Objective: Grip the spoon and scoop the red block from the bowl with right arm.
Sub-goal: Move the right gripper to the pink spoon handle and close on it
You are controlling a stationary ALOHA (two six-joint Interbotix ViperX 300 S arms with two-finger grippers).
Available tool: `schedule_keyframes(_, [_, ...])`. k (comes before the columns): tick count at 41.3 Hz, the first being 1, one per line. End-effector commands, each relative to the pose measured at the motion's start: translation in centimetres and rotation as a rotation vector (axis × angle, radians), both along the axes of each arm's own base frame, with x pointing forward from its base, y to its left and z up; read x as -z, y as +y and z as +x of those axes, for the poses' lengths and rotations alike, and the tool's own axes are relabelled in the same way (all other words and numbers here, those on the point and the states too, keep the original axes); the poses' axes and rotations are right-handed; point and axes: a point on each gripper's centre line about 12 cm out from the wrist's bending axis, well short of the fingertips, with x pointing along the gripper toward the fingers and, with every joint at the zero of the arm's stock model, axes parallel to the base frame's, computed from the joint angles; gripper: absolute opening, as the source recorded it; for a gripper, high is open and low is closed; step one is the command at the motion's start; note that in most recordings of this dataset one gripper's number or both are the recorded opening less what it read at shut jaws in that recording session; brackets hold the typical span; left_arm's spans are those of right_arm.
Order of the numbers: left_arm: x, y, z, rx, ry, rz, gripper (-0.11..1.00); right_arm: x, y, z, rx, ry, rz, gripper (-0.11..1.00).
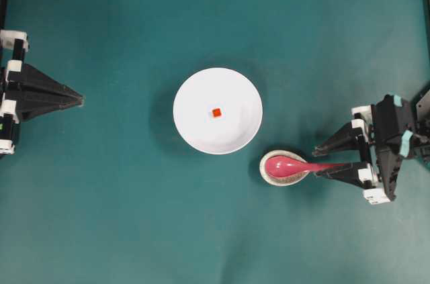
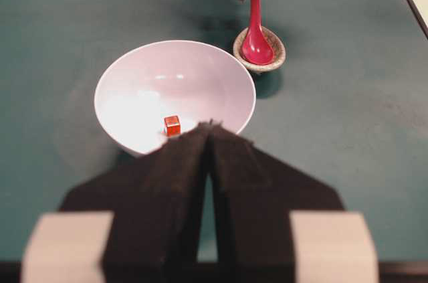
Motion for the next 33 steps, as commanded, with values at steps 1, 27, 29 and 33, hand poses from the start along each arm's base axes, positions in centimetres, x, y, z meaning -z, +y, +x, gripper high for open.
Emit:
schedule_keyframes(1, [-1.0, 0.0, 0.4, 0.002, -0.023, 0.001, -0.01, 0.1, 0.1, 0.3, 0.0, -0.008, -0.008, 0.54])
schedule_keyframes(27, [-1.0, 0.0, 0.4, 0.002, -0.018, 0.001, -0.01, 2.3, 0.8, 0.1, -0.039, -0.006, -0.084, 0.54])
schedule_keyframes(29, [-0.9, -0.1, 0.4, 0.003, -0.017, 0.001, -0.01, 2.2, 0.8, 0.2, -0.039, -0.019, -0.091, 0.54])
schedule_keyframes(33, [-1.0, 0.0, 0.4, 0.002, -0.018, 0.001, -0.01, 2.2, 0.7, 0.0, -0.043, -0.027, -0.105, 0.54])
